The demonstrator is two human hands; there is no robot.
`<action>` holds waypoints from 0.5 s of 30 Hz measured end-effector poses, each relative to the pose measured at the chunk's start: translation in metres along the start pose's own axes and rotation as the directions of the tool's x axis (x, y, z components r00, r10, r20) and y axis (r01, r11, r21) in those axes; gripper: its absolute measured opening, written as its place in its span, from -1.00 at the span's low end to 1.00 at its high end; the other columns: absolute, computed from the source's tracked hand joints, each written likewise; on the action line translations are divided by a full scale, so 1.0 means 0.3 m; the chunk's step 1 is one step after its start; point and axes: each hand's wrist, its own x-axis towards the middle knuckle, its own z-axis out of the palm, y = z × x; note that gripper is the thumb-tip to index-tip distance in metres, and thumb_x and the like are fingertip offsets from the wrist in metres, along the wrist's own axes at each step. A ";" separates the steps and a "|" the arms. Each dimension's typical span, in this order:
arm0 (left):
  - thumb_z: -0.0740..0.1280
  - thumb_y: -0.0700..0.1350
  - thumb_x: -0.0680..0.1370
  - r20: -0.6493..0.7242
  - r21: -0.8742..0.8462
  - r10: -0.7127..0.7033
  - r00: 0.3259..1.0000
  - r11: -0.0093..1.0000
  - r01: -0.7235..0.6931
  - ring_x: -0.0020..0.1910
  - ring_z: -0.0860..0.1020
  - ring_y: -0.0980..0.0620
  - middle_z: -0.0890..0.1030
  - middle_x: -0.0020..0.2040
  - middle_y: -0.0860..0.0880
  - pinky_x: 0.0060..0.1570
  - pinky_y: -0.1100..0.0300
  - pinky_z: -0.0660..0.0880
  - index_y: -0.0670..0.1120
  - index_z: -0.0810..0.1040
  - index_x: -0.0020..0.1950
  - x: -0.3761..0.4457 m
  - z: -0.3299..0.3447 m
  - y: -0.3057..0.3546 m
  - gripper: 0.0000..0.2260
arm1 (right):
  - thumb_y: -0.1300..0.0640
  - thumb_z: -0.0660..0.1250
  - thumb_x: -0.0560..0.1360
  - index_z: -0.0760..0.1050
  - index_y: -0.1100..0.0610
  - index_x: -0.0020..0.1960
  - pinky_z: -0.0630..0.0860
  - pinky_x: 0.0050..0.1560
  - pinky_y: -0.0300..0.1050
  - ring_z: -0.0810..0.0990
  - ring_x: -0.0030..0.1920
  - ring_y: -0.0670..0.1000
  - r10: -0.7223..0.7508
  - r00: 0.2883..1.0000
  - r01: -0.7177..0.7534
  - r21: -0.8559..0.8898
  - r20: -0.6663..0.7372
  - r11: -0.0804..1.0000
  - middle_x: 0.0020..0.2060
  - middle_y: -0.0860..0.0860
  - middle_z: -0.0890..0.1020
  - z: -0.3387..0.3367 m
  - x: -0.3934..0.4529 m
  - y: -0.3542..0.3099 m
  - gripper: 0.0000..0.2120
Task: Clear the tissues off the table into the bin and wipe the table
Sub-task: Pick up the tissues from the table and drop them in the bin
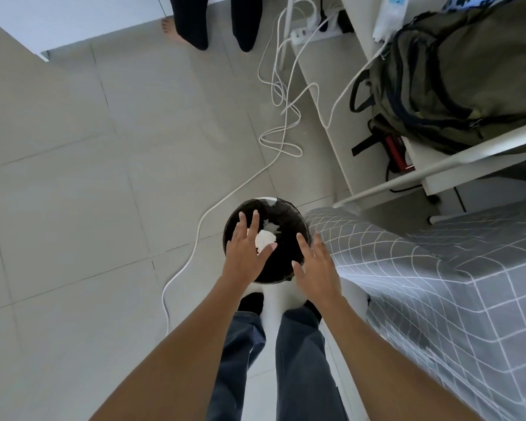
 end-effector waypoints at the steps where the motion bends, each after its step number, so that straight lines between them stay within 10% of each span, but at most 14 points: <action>1: 0.22 0.15 0.58 0.006 0.025 -0.012 1.000 1.000 0.012 0.57 -0.02 -0.12 -0.07 0.59 -0.15 0.48 -0.10 0.13 -0.01 -0.11 0.58 0.000 0.002 -0.003 -0.29 | 0.00 0.13 0.63 -0.11 -0.05 0.57 0.03 0.50 0.02 -0.03 0.55 0.15 0.001 1.000 -0.001 -0.006 0.000 1.000 0.56 0.13 -0.12 -0.001 -0.007 0.004 -0.39; 15: -0.06 0.20 0.63 0.022 0.296 -0.035 0.999 0.955 0.027 0.57 -0.07 -0.05 -0.11 0.60 -0.08 0.49 -0.11 -0.06 -0.03 -0.13 0.59 -0.145 -0.138 0.039 -0.40 | 0.00 0.12 0.63 -0.07 -0.01 0.57 0.06 0.51 0.05 -0.03 0.55 0.13 0.011 0.997 -0.011 0.006 -0.073 1.000 0.56 0.12 -0.06 -0.184 -0.120 -0.086 -0.41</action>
